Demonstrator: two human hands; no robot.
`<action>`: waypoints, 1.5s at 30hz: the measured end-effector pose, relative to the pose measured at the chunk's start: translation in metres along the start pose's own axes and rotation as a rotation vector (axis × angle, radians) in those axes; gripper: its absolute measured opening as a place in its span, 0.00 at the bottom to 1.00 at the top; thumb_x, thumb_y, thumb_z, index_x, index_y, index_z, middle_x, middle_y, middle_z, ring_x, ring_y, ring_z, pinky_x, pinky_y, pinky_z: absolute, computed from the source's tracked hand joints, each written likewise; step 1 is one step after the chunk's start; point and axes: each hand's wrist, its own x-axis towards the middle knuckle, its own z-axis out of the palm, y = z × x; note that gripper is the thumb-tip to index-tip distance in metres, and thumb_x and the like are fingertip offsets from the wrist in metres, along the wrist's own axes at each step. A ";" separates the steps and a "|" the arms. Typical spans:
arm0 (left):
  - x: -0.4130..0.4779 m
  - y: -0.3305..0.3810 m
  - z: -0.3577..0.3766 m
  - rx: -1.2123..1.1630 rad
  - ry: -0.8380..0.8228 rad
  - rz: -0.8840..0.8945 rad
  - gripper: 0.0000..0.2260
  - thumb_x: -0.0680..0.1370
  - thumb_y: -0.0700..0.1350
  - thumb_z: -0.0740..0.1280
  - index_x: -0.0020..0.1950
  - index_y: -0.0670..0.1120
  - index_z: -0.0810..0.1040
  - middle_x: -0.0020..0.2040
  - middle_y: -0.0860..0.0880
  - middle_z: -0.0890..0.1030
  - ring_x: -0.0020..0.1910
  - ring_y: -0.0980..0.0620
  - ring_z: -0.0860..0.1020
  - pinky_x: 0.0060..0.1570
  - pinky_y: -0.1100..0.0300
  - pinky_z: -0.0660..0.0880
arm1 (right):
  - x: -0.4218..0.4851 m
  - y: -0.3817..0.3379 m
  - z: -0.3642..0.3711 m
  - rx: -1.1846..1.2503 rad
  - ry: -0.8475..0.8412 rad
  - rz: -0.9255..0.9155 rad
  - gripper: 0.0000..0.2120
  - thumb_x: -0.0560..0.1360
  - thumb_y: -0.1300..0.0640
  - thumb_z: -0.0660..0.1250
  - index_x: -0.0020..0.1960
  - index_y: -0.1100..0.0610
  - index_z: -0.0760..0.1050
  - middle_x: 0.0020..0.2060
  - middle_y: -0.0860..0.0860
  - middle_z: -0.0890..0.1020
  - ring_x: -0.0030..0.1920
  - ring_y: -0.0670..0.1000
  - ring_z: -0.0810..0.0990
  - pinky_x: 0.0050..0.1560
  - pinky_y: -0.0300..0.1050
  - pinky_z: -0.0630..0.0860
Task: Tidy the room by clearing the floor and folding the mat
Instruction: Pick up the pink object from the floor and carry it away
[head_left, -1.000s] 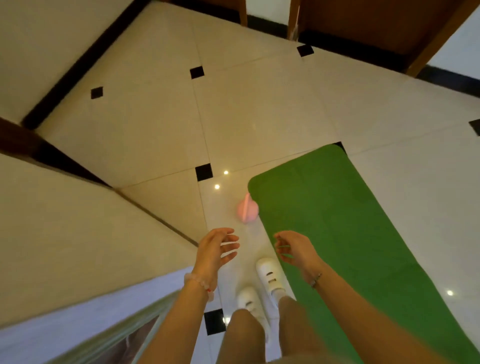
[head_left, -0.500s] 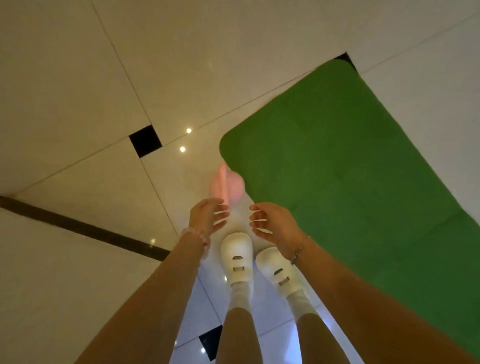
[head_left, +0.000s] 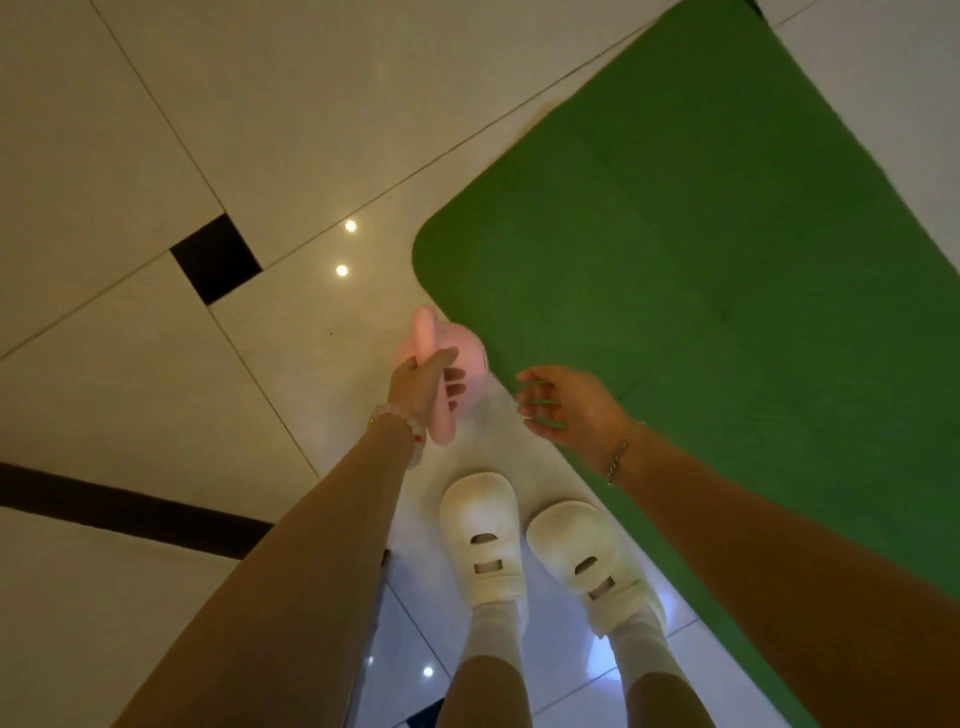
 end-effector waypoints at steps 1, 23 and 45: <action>0.002 0.002 0.000 0.022 0.021 0.008 0.17 0.77 0.47 0.66 0.61 0.38 0.74 0.41 0.47 0.79 0.39 0.50 0.78 0.41 0.57 0.75 | 0.000 -0.001 -0.002 0.000 0.005 0.004 0.09 0.77 0.58 0.60 0.39 0.54 0.75 0.30 0.49 0.77 0.33 0.47 0.75 0.38 0.40 0.73; -0.278 0.072 -0.051 -0.130 0.153 -0.181 0.12 0.76 0.47 0.63 0.35 0.42 0.74 0.31 0.44 0.75 0.35 0.46 0.73 0.45 0.54 0.72 | -0.268 -0.086 -0.022 0.184 -0.050 -0.116 0.10 0.78 0.60 0.59 0.41 0.57 0.76 0.33 0.52 0.77 0.34 0.49 0.75 0.40 0.42 0.73; -0.647 0.126 -0.078 -1.216 -0.314 0.314 0.21 0.76 0.42 0.59 0.21 0.49 0.63 0.18 0.54 0.60 0.16 0.58 0.59 0.18 0.67 0.59 | -0.594 -0.097 -0.022 -0.029 -0.568 -0.466 0.10 0.79 0.58 0.57 0.45 0.57 0.76 0.31 0.49 0.78 0.34 0.48 0.77 0.43 0.44 0.73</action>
